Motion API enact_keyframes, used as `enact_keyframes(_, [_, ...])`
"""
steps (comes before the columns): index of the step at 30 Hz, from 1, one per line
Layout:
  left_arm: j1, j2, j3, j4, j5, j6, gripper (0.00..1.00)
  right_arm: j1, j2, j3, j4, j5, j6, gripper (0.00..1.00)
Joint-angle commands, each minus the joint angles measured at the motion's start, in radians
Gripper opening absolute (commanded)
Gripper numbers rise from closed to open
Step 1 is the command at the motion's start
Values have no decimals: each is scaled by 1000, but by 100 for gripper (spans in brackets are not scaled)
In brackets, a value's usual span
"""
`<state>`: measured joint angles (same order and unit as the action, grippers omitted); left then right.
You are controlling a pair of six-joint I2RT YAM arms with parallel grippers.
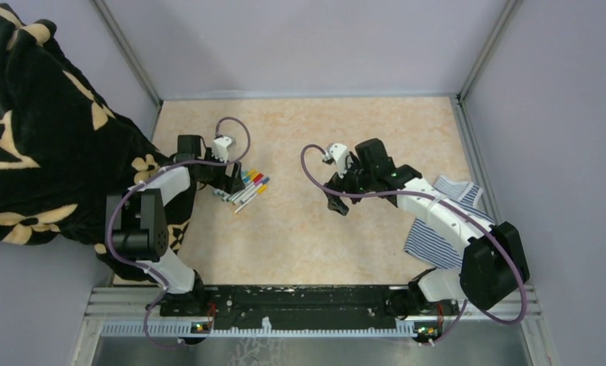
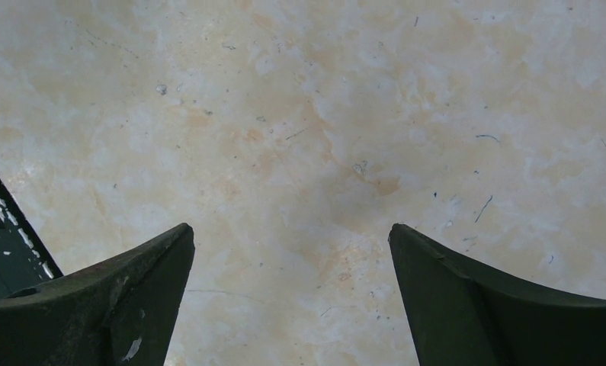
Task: Open the pen caps
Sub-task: Move the pen to the center of the board.
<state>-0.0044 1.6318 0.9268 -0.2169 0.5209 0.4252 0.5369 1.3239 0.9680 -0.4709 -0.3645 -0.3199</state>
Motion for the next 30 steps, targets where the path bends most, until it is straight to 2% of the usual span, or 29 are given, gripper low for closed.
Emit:
enact_keyframes(1, [-3,38,48,12,13,-21,99,11,15,-5,42,-27,13,99])
enact_keyframes(30, [-3,116,48,-30,120,-20,99,49,43,3,45,16,21,99])
